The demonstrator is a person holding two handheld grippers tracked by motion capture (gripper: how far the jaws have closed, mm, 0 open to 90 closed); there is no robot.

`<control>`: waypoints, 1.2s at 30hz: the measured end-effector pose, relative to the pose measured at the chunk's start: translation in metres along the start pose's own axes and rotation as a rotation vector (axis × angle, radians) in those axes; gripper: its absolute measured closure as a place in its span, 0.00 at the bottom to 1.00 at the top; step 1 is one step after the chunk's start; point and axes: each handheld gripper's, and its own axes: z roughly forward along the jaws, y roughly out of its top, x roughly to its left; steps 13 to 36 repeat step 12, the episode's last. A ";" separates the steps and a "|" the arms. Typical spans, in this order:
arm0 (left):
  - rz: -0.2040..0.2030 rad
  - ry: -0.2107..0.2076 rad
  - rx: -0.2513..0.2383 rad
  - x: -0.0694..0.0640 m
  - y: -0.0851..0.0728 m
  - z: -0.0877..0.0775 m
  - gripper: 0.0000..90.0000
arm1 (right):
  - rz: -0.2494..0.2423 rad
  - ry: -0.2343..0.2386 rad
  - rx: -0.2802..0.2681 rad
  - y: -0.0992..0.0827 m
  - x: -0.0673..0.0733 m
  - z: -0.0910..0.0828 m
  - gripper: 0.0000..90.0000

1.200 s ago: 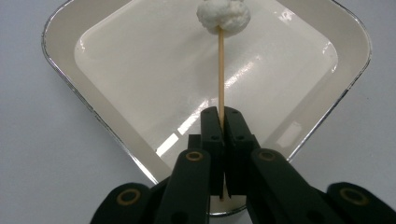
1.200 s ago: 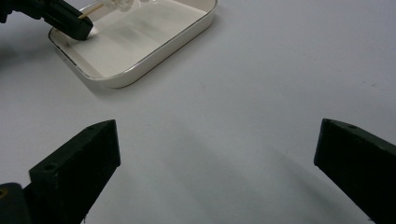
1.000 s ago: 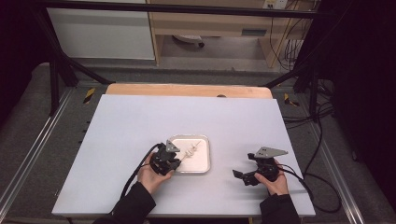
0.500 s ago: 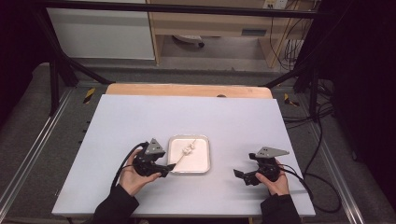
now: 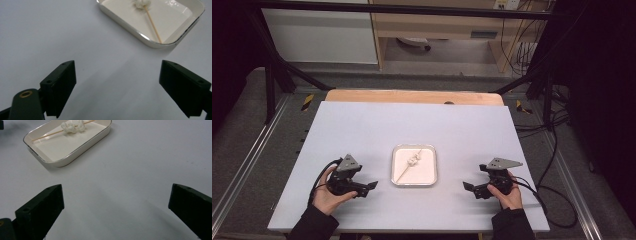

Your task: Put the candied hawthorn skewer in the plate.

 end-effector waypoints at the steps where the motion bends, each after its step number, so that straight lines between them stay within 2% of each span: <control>1: -0.010 -0.001 -0.007 0.003 -0.004 -0.002 0.15 | -0.004 -0.001 0.001 0.000 0.000 0.000 0.01; 8: -0.018 0.010 -0.017 0.013 -0.024 -0.007 0.13 | -0.006 0.000 0.011 -0.001 0.001 0.001 0.01; 36: -0.013 0.008 -0.011 0.012 -0.025 -0.005 0.13 | -0.008 0.003 0.015 -0.001 0.000 0.001 0.01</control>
